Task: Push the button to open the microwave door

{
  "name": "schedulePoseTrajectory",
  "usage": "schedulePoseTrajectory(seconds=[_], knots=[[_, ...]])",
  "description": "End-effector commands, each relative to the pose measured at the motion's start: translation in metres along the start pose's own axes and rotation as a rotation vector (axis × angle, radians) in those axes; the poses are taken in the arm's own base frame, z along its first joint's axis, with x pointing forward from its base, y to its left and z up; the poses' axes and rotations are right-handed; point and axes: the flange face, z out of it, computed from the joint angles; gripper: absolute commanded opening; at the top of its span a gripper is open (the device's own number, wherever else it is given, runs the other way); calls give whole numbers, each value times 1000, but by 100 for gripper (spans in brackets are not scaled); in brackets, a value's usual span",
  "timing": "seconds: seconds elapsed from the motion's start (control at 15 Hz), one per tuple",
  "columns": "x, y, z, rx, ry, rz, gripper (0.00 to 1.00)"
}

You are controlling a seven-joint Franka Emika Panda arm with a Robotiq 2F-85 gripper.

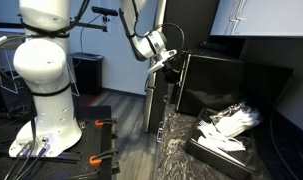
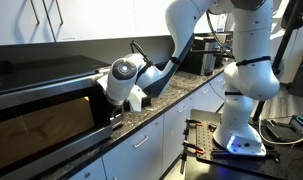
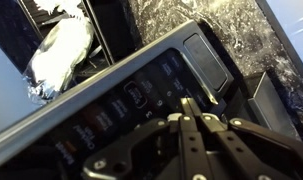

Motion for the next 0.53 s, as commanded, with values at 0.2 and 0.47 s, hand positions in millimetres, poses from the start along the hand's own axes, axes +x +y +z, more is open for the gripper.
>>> schedulePoseTrajectory(seconds=[0.2, 0.47], knots=[[-1, 1, -3, -42, 4, -25, 0], [-2, -10, 0, -110, 22, -94, 0]])
